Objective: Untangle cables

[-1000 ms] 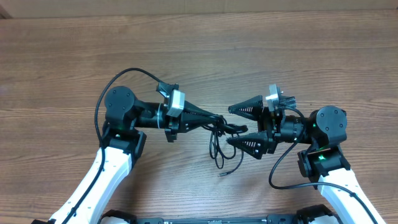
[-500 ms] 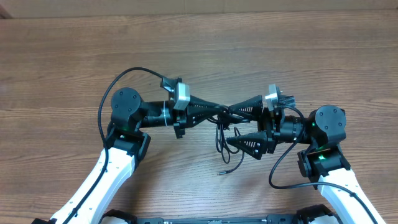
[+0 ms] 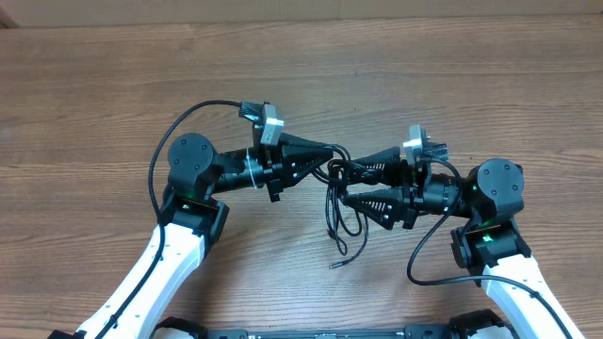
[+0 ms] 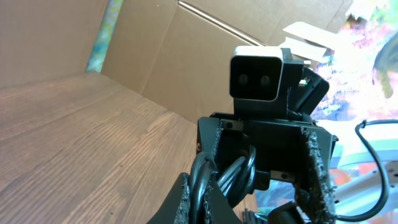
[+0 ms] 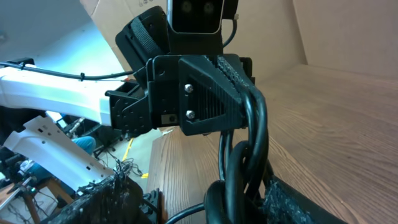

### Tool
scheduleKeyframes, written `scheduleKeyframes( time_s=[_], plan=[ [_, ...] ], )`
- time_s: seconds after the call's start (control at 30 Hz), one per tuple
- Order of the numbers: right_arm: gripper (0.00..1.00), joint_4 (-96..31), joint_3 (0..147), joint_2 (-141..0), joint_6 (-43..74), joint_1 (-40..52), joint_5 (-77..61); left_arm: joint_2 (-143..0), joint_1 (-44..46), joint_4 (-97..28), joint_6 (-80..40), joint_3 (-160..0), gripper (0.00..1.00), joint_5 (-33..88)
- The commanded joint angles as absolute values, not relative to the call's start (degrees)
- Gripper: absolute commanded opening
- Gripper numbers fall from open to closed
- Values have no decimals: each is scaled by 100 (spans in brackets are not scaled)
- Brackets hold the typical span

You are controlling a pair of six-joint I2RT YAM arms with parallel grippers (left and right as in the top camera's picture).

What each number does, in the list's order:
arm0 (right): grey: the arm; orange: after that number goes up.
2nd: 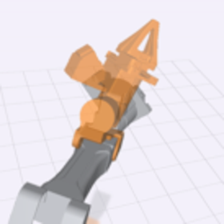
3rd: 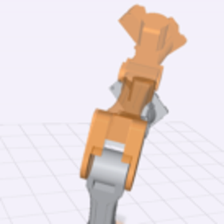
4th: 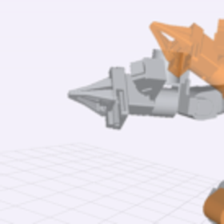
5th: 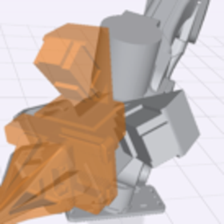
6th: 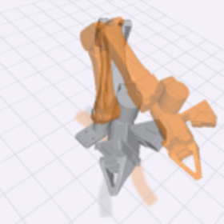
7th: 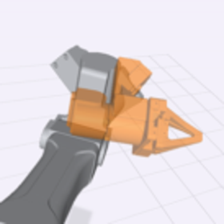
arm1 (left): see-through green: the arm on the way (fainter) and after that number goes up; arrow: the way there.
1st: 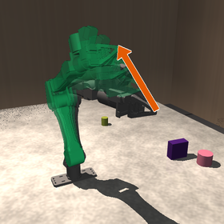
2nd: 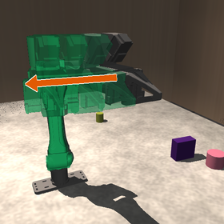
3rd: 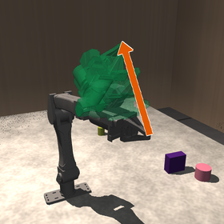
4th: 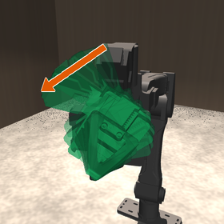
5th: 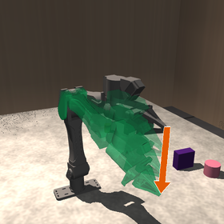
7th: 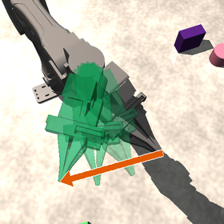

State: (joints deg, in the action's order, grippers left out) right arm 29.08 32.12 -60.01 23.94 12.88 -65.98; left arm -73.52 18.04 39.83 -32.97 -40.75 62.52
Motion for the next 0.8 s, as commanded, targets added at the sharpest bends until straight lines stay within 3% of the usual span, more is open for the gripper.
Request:
scheduleKeyframes(
  time_s=[0.0,0.37,0.57,0.67,0.7,0.77],
  plan=[
    [70,2904,3308,-5994,2366,1323,-6541,-7360,1920,4139,-3518,-4130,4,6160],
    [66,2615,3308,-6047,1977,1321,-5975,-7360,2067,4246,-3516,-4130,4,6276],
    [18,2602,3308,-6058,1964,1323,-5979,-7360,2064,4230,-3483,-4130,4,6283],
    [10,2600,3308,-6058,1966,1323,-5983,-7360,2064,4228,-3470,-4130,4,6283],
    [8,2600,3308,-6058,1966,1323,-5983,-7360,2064,4228,-3470,-4130,10,6283],
    [4,2602,3308,-6058,1968,1321,-5983,-7360,2064,4226,-3470,-4132,33,6285]
  ],
)
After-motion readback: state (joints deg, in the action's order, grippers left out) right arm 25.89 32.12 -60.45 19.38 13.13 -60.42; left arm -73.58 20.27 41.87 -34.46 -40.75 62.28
